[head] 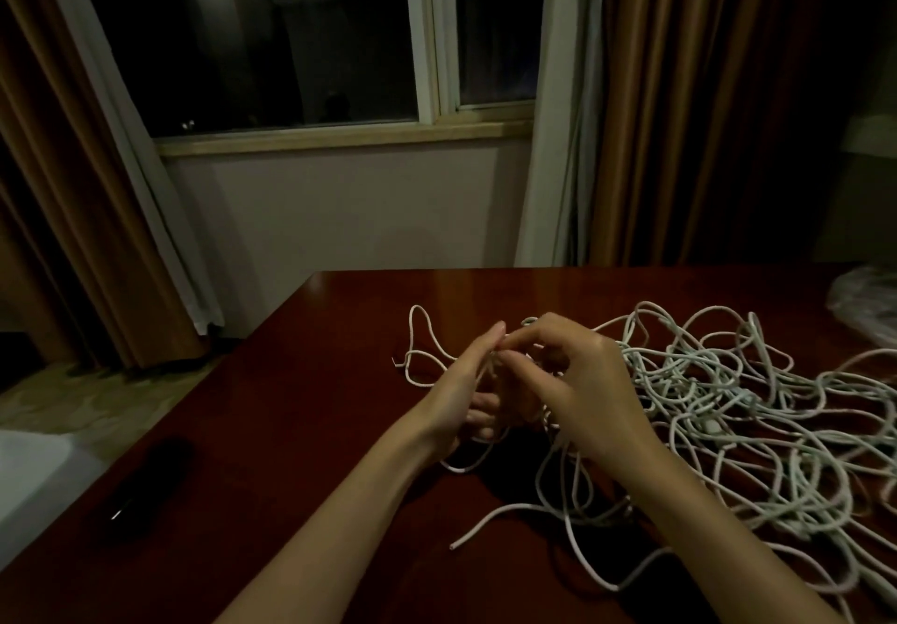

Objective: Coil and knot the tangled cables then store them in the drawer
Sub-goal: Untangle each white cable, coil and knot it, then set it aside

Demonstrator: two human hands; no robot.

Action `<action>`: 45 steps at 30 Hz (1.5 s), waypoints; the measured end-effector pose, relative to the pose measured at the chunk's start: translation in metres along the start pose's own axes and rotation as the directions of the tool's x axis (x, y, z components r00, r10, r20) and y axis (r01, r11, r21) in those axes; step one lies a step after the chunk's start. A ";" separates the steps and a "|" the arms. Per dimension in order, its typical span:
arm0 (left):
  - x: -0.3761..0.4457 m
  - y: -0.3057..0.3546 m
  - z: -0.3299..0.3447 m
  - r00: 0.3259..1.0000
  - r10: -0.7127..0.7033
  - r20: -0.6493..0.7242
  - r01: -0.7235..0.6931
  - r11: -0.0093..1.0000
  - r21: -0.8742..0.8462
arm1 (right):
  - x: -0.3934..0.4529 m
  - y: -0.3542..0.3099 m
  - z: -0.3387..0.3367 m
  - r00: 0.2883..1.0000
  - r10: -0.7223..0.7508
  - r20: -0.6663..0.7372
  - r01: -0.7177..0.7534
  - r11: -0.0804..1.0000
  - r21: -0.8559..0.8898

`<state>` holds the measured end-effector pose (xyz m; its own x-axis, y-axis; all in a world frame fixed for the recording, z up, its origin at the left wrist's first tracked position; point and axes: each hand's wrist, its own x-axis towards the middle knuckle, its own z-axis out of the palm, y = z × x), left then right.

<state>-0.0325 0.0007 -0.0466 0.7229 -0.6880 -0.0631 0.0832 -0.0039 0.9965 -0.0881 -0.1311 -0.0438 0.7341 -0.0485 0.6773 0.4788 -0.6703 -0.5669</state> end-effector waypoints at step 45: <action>0.013 -0.005 -0.030 0.965 0.021 -0.260 -0.233 0.518 -0.823 | -0.009 0.007 0.013 0.988 -0.056 0.145 0.081 0.983 -0.168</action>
<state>-0.0030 0.0131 -0.0543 0.8780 -0.4756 -0.0537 0.4391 0.7558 0.4859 -0.0857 -0.1258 -0.0600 0.7683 0.0974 0.6327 0.4489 -0.7866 -0.4239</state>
